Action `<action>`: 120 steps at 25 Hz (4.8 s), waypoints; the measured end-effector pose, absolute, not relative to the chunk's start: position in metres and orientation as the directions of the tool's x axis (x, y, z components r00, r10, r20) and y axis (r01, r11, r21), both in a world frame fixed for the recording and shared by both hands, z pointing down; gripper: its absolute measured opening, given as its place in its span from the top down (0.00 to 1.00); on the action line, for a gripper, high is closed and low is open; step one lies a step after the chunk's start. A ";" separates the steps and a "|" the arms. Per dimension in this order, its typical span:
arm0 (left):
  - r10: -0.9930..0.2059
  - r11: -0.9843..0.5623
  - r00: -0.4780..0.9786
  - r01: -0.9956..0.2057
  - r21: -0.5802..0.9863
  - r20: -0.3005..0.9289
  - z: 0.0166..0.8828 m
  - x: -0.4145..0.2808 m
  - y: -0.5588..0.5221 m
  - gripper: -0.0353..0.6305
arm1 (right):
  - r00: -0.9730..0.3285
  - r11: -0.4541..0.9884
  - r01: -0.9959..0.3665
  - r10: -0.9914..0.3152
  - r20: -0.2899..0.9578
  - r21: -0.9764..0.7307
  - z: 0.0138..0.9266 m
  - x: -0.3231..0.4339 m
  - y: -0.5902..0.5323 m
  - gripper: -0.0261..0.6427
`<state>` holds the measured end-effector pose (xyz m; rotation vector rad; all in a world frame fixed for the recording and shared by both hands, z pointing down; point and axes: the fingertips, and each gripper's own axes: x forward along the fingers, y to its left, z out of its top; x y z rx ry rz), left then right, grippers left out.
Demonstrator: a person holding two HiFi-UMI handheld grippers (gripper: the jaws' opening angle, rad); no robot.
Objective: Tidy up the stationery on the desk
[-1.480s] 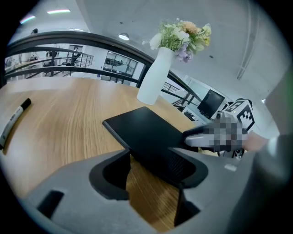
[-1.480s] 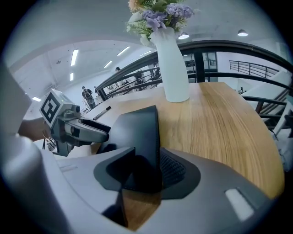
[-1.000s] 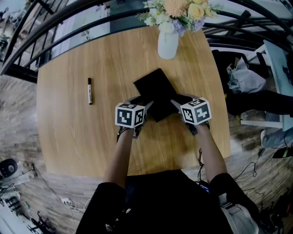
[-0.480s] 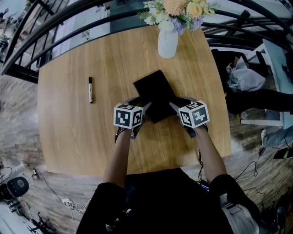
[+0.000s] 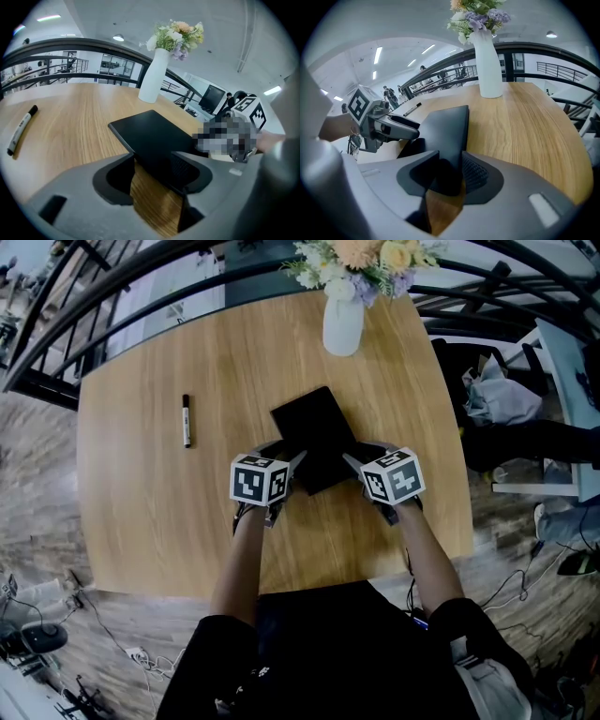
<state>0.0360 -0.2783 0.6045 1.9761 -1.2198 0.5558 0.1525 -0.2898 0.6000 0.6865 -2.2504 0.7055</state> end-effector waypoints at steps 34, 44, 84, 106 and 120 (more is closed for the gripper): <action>-0.539 -0.273 0.447 -0.894 0.354 0.714 0.605 -0.007 -0.203 0.62 | -0.618 0.712 -0.642 -0.261 0.742 -0.285 0.599 0.113 -0.198 0.74; -0.527 -0.291 0.460 -0.888 0.356 0.715 0.605 -0.016 -0.189 0.62 | -0.604 0.701 -0.656 -0.263 0.752 -0.281 0.599 0.104 -0.177 0.74; -0.479 -0.357 0.508 -0.858 0.371 0.716 0.605 -0.048 -0.137 0.64 | -0.566 0.638 -0.716 -0.294 0.770 -0.283 0.599 0.070 -0.109 0.74; -0.495 -0.340 0.501 -0.864 0.372 0.710 0.604 -0.057 -0.120 0.64 | -0.571 0.655 -0.700 -0.275 0.773 -0.284 0.600 0.062 -0.095 0.74; -0.517 -0.317 0.504 -0.863 0.393 0.691 0.603 -0.057 -0.123 0.65 | -0.594 0.662 -0.690 -0.288 0.751 -0.292 0.599 0.064 -0.097 0.73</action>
